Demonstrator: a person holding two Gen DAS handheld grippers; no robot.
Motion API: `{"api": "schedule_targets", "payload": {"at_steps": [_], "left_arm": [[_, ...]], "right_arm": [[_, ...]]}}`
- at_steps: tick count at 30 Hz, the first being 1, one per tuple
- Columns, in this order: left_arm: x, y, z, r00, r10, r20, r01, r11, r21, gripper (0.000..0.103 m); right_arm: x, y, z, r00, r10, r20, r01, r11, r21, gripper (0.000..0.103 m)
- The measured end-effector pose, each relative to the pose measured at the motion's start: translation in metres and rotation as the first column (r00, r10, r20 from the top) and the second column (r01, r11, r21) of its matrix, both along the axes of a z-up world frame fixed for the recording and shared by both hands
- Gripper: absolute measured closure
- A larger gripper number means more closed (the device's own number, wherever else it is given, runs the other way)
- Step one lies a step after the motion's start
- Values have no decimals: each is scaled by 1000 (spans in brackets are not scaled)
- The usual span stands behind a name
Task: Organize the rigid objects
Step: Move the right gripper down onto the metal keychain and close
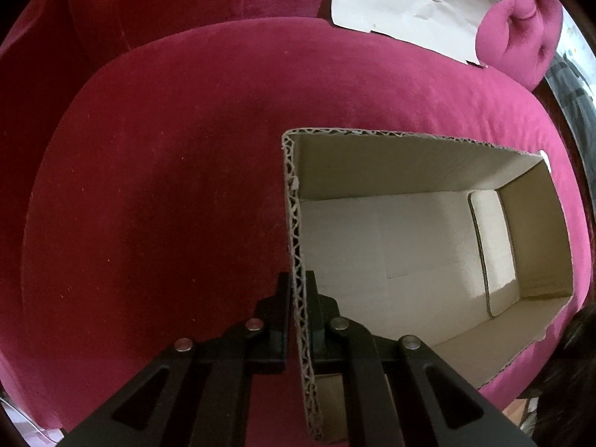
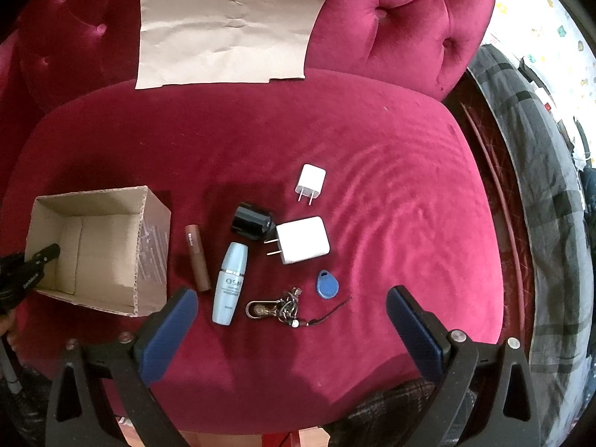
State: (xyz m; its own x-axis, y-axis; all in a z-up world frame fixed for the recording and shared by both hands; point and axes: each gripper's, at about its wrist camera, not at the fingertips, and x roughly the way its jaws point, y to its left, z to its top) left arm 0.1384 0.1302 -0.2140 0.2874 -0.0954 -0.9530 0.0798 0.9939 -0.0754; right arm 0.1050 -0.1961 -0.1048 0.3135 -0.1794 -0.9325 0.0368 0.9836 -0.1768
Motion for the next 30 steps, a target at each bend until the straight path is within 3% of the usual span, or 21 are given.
{"api": "schedule_targets", "payload": {"at_steps": [8,17,30], "left_arm": [[0,1,-3,1000,-8,6,8,1000,14,97],[-6,-24,-5,998,-49,43,45,994,97,97],[-4,-15,-3,999,-27,32,25,998,64,97]], "right_arm": [[-3,-3,-7,1000,4,-6,-4,1000,-8,0],[-2,-14,-26,1000,-18,-10,18,998,65,0],[2,-44,-75,995,-94,-28,97,985,144,0]]}}
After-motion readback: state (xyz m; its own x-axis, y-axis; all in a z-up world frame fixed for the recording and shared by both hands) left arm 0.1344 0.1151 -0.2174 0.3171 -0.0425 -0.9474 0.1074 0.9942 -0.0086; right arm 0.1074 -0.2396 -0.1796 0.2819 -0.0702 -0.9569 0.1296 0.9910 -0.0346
